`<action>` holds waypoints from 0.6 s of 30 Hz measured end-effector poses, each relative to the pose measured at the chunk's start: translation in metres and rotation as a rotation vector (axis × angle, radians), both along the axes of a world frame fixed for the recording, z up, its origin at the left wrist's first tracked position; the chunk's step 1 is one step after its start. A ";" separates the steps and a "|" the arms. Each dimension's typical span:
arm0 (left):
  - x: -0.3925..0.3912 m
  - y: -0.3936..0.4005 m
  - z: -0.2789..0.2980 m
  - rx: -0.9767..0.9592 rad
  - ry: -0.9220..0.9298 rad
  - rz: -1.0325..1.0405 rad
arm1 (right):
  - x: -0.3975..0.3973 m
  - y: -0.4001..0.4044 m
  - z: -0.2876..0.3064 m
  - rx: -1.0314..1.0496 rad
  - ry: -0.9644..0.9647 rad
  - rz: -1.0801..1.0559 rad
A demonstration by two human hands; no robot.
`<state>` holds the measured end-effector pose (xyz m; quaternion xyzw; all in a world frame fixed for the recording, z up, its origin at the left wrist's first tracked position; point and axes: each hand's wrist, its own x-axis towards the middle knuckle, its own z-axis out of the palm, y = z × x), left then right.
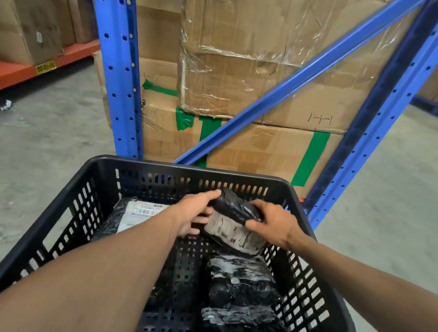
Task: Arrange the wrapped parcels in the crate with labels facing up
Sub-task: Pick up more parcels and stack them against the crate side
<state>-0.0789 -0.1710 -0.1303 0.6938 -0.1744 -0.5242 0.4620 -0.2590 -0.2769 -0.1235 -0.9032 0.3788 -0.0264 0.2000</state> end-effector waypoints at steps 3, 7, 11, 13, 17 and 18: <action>0.013 0.009 0.011 -0.133 0.031 0.155 | 0.004 0.000 0.016 0.144 -0.246 -0.072; 0.038 0.034 0.019 -0.066 -0.102 0.270 | 0.017 0.021 0.020 0.521 -0.635 -0.198; 0.060 0.068 0.028 -0.022 0.049 0.204 | 0.047 0.050 0.019 0.854 -0.828 -0.361; 0.070 0.081 0.034 -0.127 0.140 0.223 | 0.065 0.063 0.016 0.985 -0.816 -0.345; 0.082 0.103 0.038 -0.256 0.237 0.351 | 0.094 0.090 0.011 1.155 -0.882 -0.233; 0.083 0.108 0.036 -0.281 0.295 0.397 | 0.099 0.094 0.010 1.191 -0.923 -0.209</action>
